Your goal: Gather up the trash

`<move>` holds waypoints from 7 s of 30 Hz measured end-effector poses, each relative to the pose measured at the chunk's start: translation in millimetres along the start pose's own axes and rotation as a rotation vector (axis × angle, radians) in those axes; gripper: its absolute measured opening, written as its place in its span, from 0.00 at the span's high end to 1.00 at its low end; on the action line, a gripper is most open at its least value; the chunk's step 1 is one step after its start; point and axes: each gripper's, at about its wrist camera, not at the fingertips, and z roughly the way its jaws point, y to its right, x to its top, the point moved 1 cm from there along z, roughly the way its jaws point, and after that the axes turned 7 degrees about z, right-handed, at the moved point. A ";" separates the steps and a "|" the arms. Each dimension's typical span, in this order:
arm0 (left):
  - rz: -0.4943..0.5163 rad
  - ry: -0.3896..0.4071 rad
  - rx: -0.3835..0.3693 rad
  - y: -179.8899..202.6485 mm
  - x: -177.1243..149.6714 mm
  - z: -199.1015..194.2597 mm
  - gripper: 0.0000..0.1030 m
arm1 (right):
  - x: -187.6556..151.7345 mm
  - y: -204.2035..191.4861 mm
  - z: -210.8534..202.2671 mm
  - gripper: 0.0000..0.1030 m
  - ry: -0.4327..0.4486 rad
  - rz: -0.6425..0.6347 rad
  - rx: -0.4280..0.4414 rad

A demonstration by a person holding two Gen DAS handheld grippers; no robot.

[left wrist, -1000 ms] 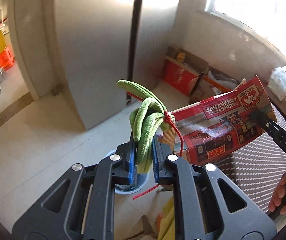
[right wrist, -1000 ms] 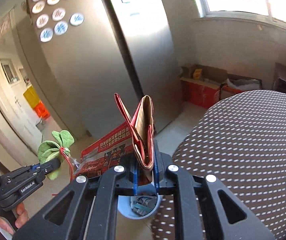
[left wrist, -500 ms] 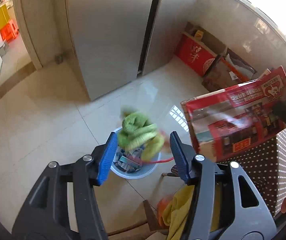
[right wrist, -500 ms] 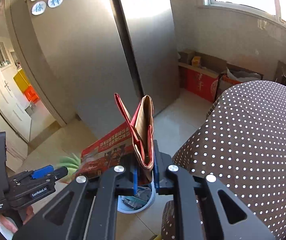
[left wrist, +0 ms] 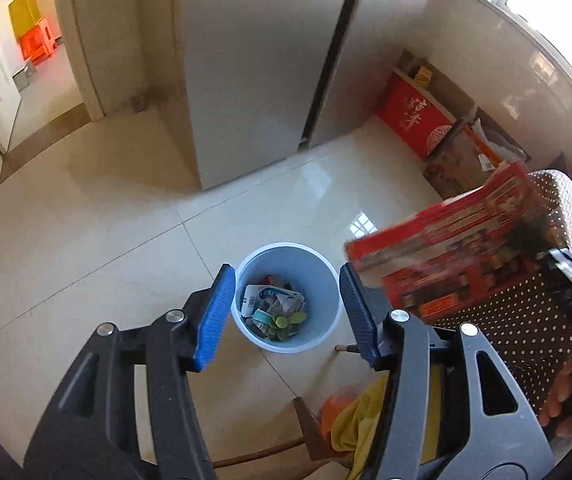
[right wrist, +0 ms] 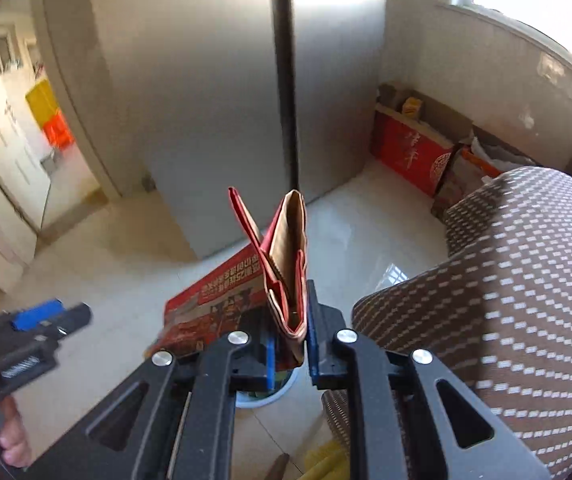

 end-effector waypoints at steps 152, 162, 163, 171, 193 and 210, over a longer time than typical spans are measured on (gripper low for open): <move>0.278 0.587 -0.002 231.7 -139.2 -287.4 0.12 | -143.2 166.7 -346.1 0.13 0.566 0.186 -0.057; 0.280 0.589 -0.001 234.2 -139.6 -288.9 0.12 | -146.0 164.8 -349.4 0.13 0.571 0.185 -0.057; 0.280 0.590 0.000 234.8 -139.5 -289.1 0.12 | -146.1 164.6 -349.3 0.13 0.571 0.185 -0.058; 0.286 0.592 -0.005 238.1 -140.5 -291.0 0.12 | -148.9 165.0 -351.5 0.13 0.574 0.182 -0.056; 0.292 0.596 -0.009 240.5 -141.9 -291.8 0.12 | -148.3 165.5 -356.7 0.13 0.576 0.183 -0.057; 0.300 0.591 -0.024 241.0 -145.4 -294.3 0.12 | -149.8 165.8 -357.3 0.13 0.573 0.191 -0.055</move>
